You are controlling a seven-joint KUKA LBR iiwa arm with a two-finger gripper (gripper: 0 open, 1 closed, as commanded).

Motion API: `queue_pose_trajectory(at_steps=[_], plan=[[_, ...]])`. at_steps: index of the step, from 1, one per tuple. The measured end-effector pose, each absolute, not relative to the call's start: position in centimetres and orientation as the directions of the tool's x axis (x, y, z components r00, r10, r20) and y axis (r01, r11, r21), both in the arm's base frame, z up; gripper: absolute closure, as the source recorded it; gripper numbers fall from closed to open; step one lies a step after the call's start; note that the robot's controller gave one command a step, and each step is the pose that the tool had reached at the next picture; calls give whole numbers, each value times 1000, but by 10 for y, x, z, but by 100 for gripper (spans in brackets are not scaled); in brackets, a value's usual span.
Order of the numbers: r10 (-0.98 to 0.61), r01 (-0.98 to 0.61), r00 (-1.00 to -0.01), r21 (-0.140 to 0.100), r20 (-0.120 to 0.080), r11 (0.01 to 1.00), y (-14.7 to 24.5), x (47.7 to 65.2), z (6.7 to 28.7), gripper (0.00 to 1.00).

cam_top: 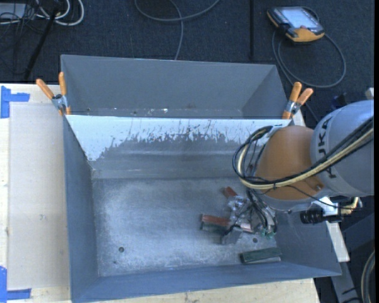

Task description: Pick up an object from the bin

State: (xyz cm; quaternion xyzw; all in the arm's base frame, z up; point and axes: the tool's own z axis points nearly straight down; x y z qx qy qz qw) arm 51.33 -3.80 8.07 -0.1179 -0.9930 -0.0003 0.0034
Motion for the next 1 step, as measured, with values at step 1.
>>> queue_pose_trajectory(at_steps=[1], plan=[[235,235,-972,0,4,972,-38,514,95,100]])
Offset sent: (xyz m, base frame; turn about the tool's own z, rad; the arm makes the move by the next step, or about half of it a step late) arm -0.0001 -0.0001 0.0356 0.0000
